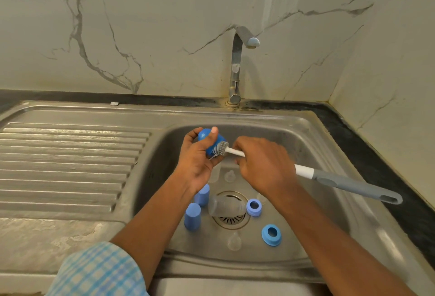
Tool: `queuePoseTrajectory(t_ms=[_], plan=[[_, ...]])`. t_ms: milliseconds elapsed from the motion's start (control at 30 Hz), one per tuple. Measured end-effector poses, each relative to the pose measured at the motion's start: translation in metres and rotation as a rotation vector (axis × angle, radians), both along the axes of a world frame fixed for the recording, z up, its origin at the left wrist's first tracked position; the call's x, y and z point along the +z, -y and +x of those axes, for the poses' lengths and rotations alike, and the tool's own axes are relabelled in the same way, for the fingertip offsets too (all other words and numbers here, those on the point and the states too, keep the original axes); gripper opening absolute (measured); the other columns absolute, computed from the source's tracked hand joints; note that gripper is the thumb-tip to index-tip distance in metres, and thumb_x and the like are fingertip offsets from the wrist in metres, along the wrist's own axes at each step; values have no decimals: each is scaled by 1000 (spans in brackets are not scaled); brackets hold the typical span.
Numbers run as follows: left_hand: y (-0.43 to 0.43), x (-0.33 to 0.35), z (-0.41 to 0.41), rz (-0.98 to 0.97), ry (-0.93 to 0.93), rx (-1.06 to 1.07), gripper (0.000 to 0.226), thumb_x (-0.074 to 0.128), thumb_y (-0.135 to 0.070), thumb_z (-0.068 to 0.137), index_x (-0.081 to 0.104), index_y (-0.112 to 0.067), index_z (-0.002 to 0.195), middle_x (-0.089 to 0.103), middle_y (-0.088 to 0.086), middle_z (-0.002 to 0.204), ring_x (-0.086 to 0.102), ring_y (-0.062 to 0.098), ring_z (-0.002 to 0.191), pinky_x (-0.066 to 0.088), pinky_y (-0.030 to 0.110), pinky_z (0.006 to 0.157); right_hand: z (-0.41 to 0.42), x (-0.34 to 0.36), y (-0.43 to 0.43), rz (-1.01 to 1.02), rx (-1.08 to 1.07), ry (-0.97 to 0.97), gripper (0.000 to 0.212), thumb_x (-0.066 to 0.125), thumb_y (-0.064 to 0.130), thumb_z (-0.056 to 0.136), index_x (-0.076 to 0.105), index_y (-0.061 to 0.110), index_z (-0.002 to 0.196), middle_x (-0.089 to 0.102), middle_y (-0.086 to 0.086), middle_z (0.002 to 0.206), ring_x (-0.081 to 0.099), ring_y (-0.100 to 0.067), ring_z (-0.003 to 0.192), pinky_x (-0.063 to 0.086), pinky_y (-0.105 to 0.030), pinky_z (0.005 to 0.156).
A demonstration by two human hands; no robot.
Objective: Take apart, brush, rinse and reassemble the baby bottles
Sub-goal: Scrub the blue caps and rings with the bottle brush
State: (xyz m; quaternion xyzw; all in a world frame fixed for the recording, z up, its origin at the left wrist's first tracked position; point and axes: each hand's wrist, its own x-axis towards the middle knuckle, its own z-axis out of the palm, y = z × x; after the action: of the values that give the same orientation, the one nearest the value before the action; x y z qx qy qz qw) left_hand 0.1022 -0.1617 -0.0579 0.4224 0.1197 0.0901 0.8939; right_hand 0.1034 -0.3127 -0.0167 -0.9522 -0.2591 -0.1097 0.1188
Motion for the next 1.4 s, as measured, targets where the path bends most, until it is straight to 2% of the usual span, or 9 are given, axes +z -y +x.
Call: queuePoseTrajectory(t_ms=[67,233,433,667,867,967,1100,1267,1400], plan=[[-3,0,1,11,-8,13,59,77,-22,70,49,-16,122,62,12,117,70,28,94,62,38,71,2,4,4,-4,-16,8,10,51,27,97,56,26,106,65,3,90,58,-22,78,39,-33,64],[-9,1,3,54,-13,63,84,80,-33,68,46,-4,139,62,20,128,66,27,102,54,39,89,5,4,10,43,-10,-60,19,52,37,98,64,23,101,57,4,75,57,-21,73,40,-33,61],[0,1,2,14,34,-114,49,71,-27,75,59,-9,118,70,11,109,70,18,93,58,28,84,8,5,11,116,-148,-20,24,47,39,101,63,23,97,53,3,70,52,-21,69,33,-31,60],[-7,-2,3,-24,12,68,75,75,-21,71,48,0,138,65,20,123,70,28,100,60,35,83,5,1,1,-3,-80,-115,28,47,36,101,54,21,79,44,4,65,45,-21,61,25,-30,48],[5,0,1,-24,58,-25,58,72,-22,75,54,-5,128,68,16,120,71,24,104,60,30,83,9,7,11,90,-122,-64,27,44,38,102,49,26,78,45,6,62,47,-18,62,27,-31,52],[4,1,2,-7,47,4,55,72,-20,76,56,-5,126,69,14,115,71,24,102,61,30,82,12,1,9,128,-114,-153,36,48,36,101,46,24,67,46,4,59,45,-17,56,26,-30,49],[-16,4,6,-43,22,92,26,64,-19,90,63,-9,114,68,12,108,70,20,93,61,28,74,8,6,22,139,11,-268,38,55,35,98,51,23,62,46,3,53,41,-14,49,31,-29,50],[-18,9,5,-115,-51,38,40,58,-28,98,55,-9,133,69,13,113,73,21,91,62,32,71,12,11,38,482,27,-119,42,59,29,96,46,20,57,37,4,49,35,-14,50,30,-33,52],[-12,9,2,-47,-109,-11,46,56,-34,99,56,-2,132,71,18,115,74,22,91,61,29,68,12,5,31,313,33,-147,37,56,33,98,51,18,64,39,2,52,34,-13,51,27,-31,52]])
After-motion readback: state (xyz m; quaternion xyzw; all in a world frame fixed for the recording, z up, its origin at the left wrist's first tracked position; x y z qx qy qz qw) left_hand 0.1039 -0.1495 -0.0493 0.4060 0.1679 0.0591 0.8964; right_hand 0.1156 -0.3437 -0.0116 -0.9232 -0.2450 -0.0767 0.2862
